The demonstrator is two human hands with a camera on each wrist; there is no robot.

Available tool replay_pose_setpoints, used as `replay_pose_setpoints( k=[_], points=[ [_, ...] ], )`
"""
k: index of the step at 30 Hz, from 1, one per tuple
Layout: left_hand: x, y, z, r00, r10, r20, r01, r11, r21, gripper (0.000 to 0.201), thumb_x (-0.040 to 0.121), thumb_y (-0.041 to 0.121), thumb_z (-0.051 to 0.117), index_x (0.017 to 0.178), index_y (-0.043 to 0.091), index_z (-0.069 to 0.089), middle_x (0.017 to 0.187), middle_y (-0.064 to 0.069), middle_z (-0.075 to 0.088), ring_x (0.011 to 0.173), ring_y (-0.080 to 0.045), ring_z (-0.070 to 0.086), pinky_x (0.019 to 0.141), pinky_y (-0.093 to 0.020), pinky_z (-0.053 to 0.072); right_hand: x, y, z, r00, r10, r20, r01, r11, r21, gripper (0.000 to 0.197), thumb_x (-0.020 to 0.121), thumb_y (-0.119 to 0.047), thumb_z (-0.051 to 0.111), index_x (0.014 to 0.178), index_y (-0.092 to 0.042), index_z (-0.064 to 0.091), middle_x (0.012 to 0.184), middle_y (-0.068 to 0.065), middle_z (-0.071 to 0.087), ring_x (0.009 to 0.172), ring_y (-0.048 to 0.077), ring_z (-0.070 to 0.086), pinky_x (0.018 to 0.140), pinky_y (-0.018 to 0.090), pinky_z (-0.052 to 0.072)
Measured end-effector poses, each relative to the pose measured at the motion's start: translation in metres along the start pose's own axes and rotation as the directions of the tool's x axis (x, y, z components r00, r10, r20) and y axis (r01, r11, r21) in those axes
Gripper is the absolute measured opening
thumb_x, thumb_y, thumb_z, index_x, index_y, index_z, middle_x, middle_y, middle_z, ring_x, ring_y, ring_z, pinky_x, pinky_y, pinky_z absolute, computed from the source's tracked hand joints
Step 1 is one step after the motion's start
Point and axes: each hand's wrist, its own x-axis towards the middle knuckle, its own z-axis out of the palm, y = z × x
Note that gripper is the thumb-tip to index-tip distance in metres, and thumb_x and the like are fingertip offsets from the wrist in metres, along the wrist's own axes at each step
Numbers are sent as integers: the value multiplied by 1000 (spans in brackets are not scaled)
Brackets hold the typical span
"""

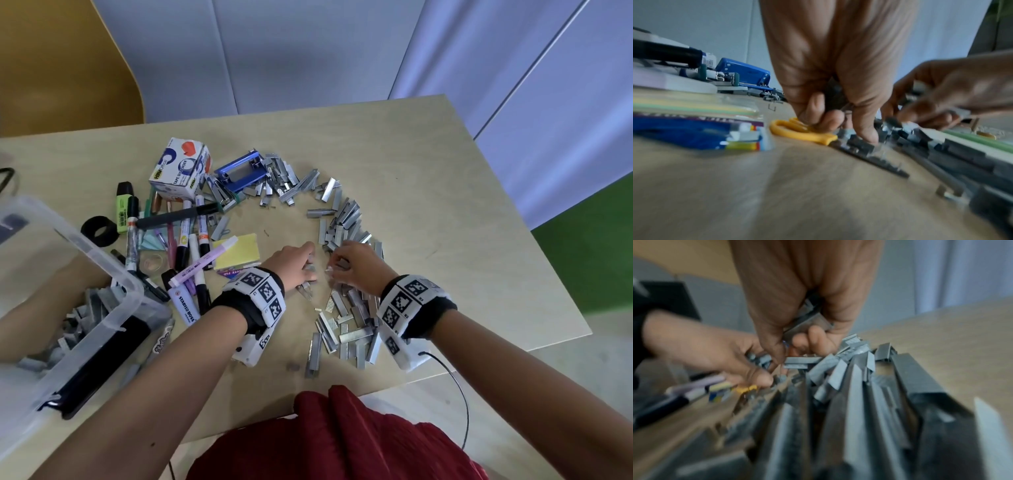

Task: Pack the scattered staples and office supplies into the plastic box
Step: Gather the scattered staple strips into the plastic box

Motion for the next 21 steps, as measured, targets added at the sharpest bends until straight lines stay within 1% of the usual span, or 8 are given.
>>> replay_pose_setpoints(
  k=[3, 5, 9, 11, 13, 15, 17, 21],
  points=[
    [0, 0, 4, 1000, 19, -16, -18, 997, 75, 22, 94, 20, 50, 109, 5, 44, 109, -14, 57, 94, -33, 56, 79, -37, 44, 1, 0, -8, 990, 113, -89, -85, 960, 266, 15, 85, -14, 63, 92, 0, 66, 78, -6, 52, 61, 6, 50, 57, 13, 44],
    [1, 3, 4, 999, -23, -36, 26, 995, 98, 20, 95, 17, 44, 109, 2, 44, 113, -16, 57, 99, -35, 57, 83, -40, 46, 1, 0, -13, 983, 171, -64, -118, 863, 491, 12, 86, -13, 62, 89, -2, 65, 64, -2, 52, 50, 8, 45, 50, 18, 41],
    [0, 7, 3, 993, -106, -57, 106, 994, 1, 26, 98, 17, 37, 115, -2, 43, 119, -21, 54, 107, -36, 54, 85, -38, 42, 3, 3, -20, 965, 239, 103, -192, 387, 902, 15, 92, -11, 52, 82, -3, 59, 71, 10, 51, 39, 5, 40, 35, 14, 34],
    [-1, 7, -1, 983, -164, -77, 152, 979, -139, 31, 99, 20, 37, 116, -5, 45, 118, -22, 55, 108, -36, 53, 84, -36, 42, 5, 3, -20, 948, 243, 208, -246, 142, 959, 21, 95, -13, 46, 80, -4, 57, 74, 12, 59, 36, 5, 40, 32, 13, 33],
    [-3, 7, -6, 971, -221, -86, 177, 916, -360, 28, 98, 21, 38, 106, -3, 52, 102, -19, 59, 94, -30, 57, 75, -32, 42, 5, 2, -21, 929, 242, 281, -285, -17, 958, 20, 95, -16, 44, 82, -6, 54, 67, 9, 62, 35, 7, 40, 31, 14, 33],
    [-8, 7, -13, 965, -260, -37, 173, 736, -654, 24, 98, 17, 40, 80, 5, 50, 72, -11, 48, 60, -20, 51, 55, -26, 37, 2, 0, -20, 925, 200, 323, -314, -74, 946, 19, 95, -20, 41, 85, -8, 52, 61, 4, 59, 37, 7, 41, 31, 14, 32],
    [-15, 7, -21, 960, -279, 0, 144, 496, -856, 30, 98, 7, 38, 68, 10, 39, 61, -6, 33, 36, -8, 39, 38, -15, 28, 1, -4, -21, 921, 167, 351, -345, -65, 936, 23, 94, -23, 39, 84, -8, 53, 57, 1, 56, 36, 6, 41, 31, 13, 29],
    [-40, 7, -41, 963, -267, -21, 67, 319, -945, 28, 97, 3, 38, 70, 11, 39, 62, -4, 32, 29, -2, 35, 31, -12, 20, 6, -23, -20, 918, 181, 353, -372, 85, 924, 23, 93, -28, 45, 84, -10, 56, 55, -1, 55, 35, 6, 41, 31, 13, 28]
  ],
)
